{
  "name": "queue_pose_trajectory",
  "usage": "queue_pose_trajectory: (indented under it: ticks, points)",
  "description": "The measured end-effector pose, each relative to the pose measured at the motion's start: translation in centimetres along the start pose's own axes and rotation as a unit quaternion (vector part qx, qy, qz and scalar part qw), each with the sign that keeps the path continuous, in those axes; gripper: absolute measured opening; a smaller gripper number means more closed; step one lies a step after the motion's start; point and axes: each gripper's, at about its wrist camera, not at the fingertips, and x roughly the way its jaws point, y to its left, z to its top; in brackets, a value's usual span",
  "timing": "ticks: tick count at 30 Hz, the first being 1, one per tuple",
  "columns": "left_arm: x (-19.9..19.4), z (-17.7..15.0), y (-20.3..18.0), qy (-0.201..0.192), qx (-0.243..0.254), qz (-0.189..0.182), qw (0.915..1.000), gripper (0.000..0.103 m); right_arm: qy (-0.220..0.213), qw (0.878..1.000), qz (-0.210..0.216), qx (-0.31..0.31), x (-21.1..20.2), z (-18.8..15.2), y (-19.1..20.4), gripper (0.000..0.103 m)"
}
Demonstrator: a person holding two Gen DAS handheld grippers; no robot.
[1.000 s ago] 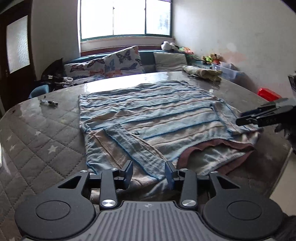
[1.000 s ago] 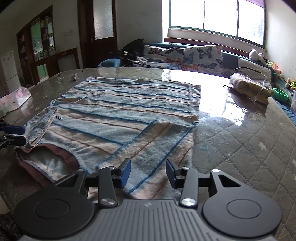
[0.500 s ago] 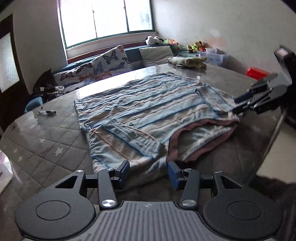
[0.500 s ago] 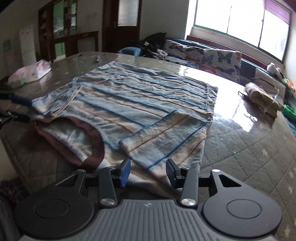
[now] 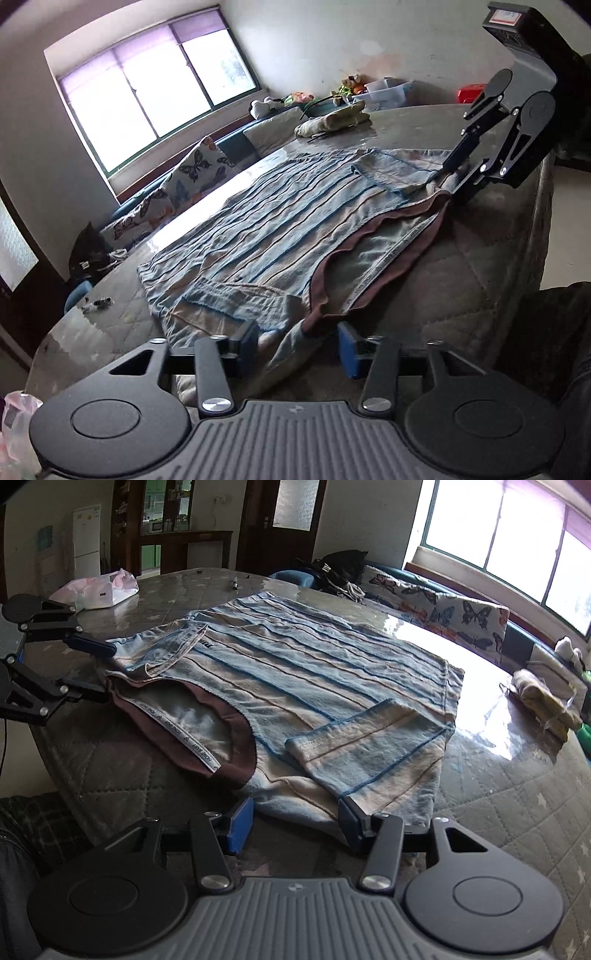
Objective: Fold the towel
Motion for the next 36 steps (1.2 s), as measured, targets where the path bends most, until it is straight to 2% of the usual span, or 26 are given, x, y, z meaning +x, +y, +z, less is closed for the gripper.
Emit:
queue_pose_trajectory:
  ticks: [1, 3, 4, 8, 12, 17, 20, 21, 22, 24, 30, 32, 33, 34, 36]
  points:
    - [0.1, 0.1, 0.2, -0.002, -0.007, -0.002, 1.0000, 0.018, -0.001, 1.000, -0.002, -0.005, 0.0, 0.0, 0.1, 0.052]
    - [0.1, 0.5, 0.8, -0.007, -0.024, -0.006, 0.9997, 0.013, -0.004, 1.000, -0.001, -0.010, 0.0, 0.0, 0.2, 0.052]
    - [0.1, 0.8, 1.3, -0.011, -0.036, -0.006, 0.9993, 0.007, -0.006, 1.000, 0.000, -0.013, 0.0, 0.1, 0.2, 0.053]
    - [0.4, 2.3, 3.8, -0.023, -0.087, 0.003, 0.9960, 0.005, -0.007, 1.000, 0.005, -0.024, 0.2, 0.2, 0.4, 0.053]
    - [0.0, 1.9, 4.5, -0.013, -0.088, -0.015, 0.9959, 0.005, -0.011, 0.999, 0.010, -0.032, 0.3, 0.2, 0.5, 0.053]
    - [-0.7, 1.2, 5.1, 0.002, -0.084, -0.040, 0.9957, 0.010, -0.019, 0.999, 0.016, -0.030, 0.2, 0.1, 0.2, 0.053]
    - [-1.2, 0.5, 3.9, 0.011, -0.055, -0.053, 0.9970, 0.027, -0.025, 0.999, 0.021, -0.021, 0.5, 0.6, -0.1, 0.053]
    - [-1.2, 0.3, 3.5, 0.011, -0.044, -0.055, 0.9975, 0.039, -0.026, 0.999, 0.023, -0.019, 0.6, 0.8, -0.2, 0.053]
    - [-1.3, 0.2, 3.0, 0.011, -0.033, -0.057, 0.9978, 0.046, -0.027, 0.999, 0.024, -0.014, 0.7, 0.9, -0.3, 0.053]
    - [-1.4, -0.1, 2.1, 0.010, -0.008, -0.060, 0.9981, 0.050, -0.029, 0.999, 0.024, -0.005, 0.8, 1.2, -0.7, 0.053]
    - [-0.2, -0.2, 0.4, -0.001, 0.041, -0.053, 0.9978, 0.051, -0.035, 0.999, 0.022, 0.009, 0.8, 1.9, -1.3, 0.053]
    - [0.3, 0.0, 0.5, -0.003, 0.037, -0.056, 0.9977, 0.043, -0.035, 0.999, 0.021, 0.009, 0.8, 1.9, -1.2, 0.053]
    - [0.5, 0.0, 0.6, -0.005, 0.036, -0.058, 0.9977, 0.031, -0.035, 0.999, 0.020, 0.008, 0.8, 1.9, -1.2, 0.053]
    - [0.6, 0.1, 0.6, -0.008, 0.035, -0.058, 0.9977, 0.024, -0.035, 0.999, 0.020, 0.008, 0.8, 1.9, -1.2, 0.053]
    - [0.6, 0.3, 0.9, -0.014, 0.028, -0.054, 0.9981, 0.017, -0.032, 0.999, 0.021, 0.005, 0.8, 1.9, -1.0, 0.053]
